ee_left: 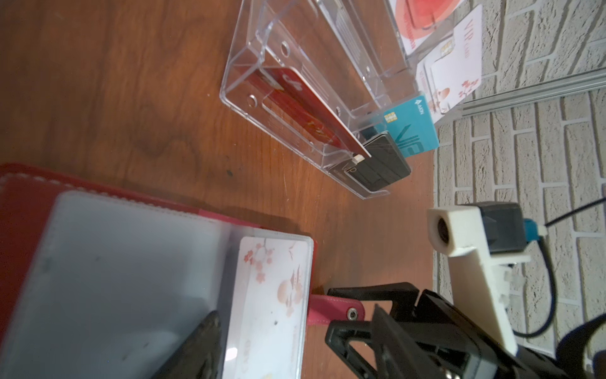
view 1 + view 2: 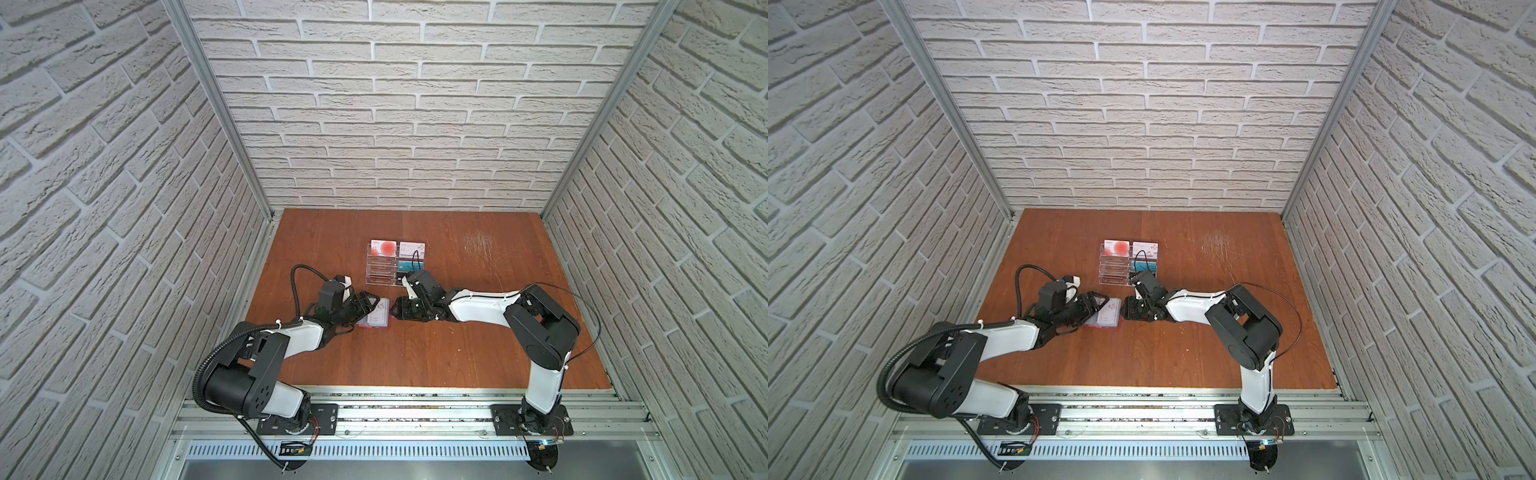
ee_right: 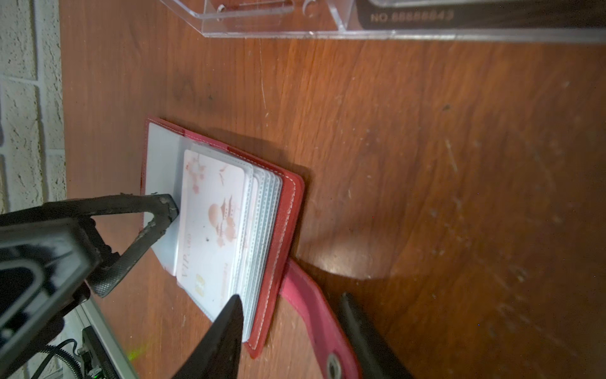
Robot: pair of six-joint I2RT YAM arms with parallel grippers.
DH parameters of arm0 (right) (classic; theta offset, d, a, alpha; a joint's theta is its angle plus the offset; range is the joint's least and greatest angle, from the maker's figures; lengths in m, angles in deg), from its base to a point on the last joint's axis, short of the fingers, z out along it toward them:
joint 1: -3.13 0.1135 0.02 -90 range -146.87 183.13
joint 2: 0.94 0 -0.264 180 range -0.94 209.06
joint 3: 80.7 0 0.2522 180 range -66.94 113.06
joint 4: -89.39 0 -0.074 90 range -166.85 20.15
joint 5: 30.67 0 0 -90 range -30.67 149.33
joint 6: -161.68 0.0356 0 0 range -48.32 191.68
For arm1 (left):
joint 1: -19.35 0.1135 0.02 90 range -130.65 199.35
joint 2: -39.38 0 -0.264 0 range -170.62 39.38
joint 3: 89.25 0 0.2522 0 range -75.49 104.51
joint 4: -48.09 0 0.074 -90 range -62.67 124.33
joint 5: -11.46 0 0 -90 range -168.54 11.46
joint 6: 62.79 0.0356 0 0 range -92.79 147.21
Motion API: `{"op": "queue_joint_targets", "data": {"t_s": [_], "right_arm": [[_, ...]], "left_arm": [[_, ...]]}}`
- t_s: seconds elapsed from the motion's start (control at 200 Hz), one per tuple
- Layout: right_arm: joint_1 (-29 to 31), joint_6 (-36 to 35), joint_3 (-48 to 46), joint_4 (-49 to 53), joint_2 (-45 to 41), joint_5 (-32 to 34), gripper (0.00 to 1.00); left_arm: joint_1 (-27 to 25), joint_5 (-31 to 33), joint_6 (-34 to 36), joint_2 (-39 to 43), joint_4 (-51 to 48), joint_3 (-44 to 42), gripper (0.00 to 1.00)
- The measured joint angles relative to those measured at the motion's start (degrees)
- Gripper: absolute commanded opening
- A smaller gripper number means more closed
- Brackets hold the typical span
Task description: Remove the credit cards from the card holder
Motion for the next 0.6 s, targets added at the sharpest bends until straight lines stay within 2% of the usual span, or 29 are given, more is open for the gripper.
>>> {"op": "queue_joint_targets", "data": {"t_s": [0.23,0.6], "right_arm": [[0.5,0.7,-0.3,-0.3,0.2,-0.7,0.39],[0.6,1.1,-0.3,-1.8,1.1,-1.3,0.31]], "left_arm": [[0.3,-0.5,1.2,-1.3,0.0,0.0,0.65],[0.8,-3.6,1.7,-3.5,4.7,-1.4,0.46]]}}
